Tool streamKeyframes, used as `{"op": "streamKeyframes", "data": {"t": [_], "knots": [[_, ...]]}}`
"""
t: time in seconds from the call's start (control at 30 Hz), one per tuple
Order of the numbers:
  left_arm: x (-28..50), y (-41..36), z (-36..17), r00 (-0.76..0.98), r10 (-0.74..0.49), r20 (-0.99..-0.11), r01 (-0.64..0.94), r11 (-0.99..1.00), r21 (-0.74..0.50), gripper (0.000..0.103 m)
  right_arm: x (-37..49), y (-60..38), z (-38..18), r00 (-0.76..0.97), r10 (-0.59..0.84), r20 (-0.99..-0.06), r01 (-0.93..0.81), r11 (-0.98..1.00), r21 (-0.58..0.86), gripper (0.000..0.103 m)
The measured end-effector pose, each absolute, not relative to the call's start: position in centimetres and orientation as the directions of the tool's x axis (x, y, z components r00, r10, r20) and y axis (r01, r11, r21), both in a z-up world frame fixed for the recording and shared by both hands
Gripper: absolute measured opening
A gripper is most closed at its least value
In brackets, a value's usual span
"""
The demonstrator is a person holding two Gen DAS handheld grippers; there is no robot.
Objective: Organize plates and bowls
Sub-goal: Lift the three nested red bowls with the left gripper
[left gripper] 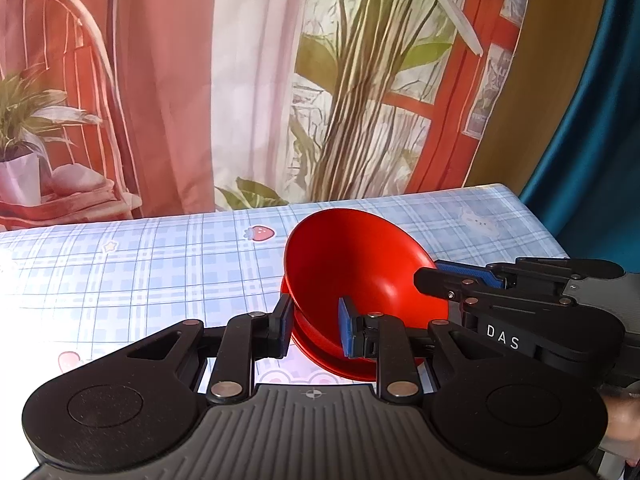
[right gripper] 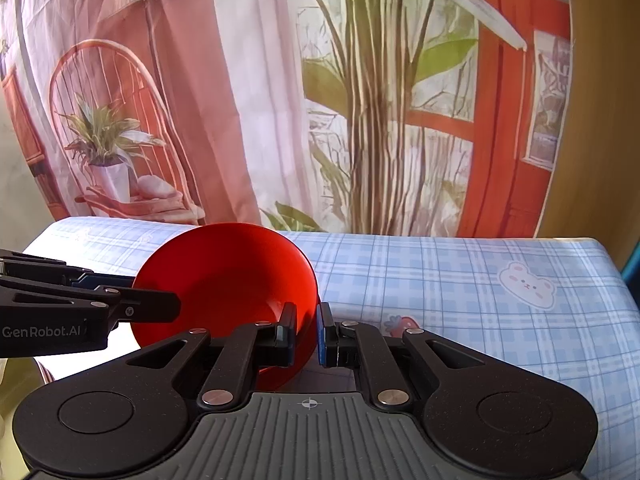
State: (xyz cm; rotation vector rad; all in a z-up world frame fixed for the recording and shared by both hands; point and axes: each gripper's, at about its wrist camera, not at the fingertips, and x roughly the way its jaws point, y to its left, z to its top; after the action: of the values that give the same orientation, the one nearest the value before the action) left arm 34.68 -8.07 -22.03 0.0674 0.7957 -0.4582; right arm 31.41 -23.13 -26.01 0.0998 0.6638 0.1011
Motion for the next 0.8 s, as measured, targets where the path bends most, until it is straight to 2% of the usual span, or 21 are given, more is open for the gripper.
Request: {"op": "streamKeyframes", "data": {"t": [0.27, 0.33, 0.43, 0.8], "knots": [[34.8, -8.3, -22.4, 0.611, -0.342, -0.714, 0.418, 0.905, -0.076, 0.026, 31.3, -23.0, -26.2, 0.789, 0.112, -0.604, -0.063, 0.993, 0.102, 0.010], [34.9, -8.2, -22.5, 0.609, -0.340, -0.716, 0.416, 0.906, -0.077, 0.026, 31.4, -23.1, -26.3, 0.784, 0.107, -0.612, -0.056, 0.993, 0.102, 0.015], [34.9, -8.2, -22.6, 0.603, -0.341, -0.721, 0.416, 0.906, -0.081, 0.026, 31.4, -23.2, -26.7, 0.778, 0.106, -0.619, -0.050, 0.993, 0.107, 0.016], [35.8, -7.7, -23.3, 0.559, -0.361, -0.746, 0.387, 0.910, -0.150, 0.026, 31.4, -22.9, -27.4, 0.767, 0.136, -0.627, -0.051, 0.987, 0.153, 0.018]]}}
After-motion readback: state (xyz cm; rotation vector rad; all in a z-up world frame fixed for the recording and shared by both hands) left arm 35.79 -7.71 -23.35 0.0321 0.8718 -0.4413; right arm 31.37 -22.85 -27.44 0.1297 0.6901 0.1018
